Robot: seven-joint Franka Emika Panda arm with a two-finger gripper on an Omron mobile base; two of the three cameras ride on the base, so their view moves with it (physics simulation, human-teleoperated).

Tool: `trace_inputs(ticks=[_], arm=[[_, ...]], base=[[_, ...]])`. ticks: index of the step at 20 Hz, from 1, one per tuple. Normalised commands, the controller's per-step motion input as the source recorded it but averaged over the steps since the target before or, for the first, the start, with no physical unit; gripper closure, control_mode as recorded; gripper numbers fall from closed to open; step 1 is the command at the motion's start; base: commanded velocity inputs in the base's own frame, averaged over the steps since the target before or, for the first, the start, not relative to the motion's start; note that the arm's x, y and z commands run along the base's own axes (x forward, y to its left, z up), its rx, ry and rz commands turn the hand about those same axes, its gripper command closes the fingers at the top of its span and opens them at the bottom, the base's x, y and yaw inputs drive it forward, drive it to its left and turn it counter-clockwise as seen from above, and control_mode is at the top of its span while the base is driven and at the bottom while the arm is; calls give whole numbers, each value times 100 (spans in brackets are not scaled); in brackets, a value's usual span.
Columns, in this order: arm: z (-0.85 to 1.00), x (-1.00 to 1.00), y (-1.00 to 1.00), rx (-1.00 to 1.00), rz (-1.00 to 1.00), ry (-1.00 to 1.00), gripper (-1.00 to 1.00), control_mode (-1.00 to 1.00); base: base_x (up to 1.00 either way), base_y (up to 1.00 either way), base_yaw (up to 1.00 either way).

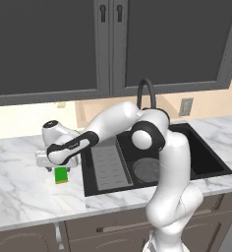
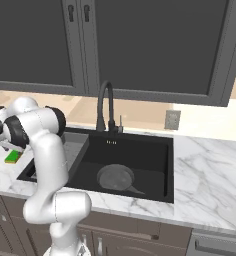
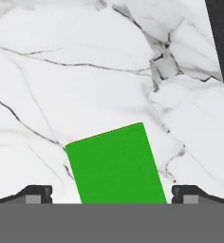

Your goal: Pick the pan and sponge and place them into the sink. Then turn on the water.

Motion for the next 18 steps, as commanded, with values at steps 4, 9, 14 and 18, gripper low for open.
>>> trace_inputs(ticks=[4,9,14,18], arm=[[-4,0,0,-2,0,0,-100,-100],[6,0,0,-1,0,0,-100,-100],[0,0,0,0,0,0,-100,-100],[-1,0,0,0,0,0,-100,-100]], base=[[0,0,0],[0,0,0],[0,0,0],[0,0,0]])
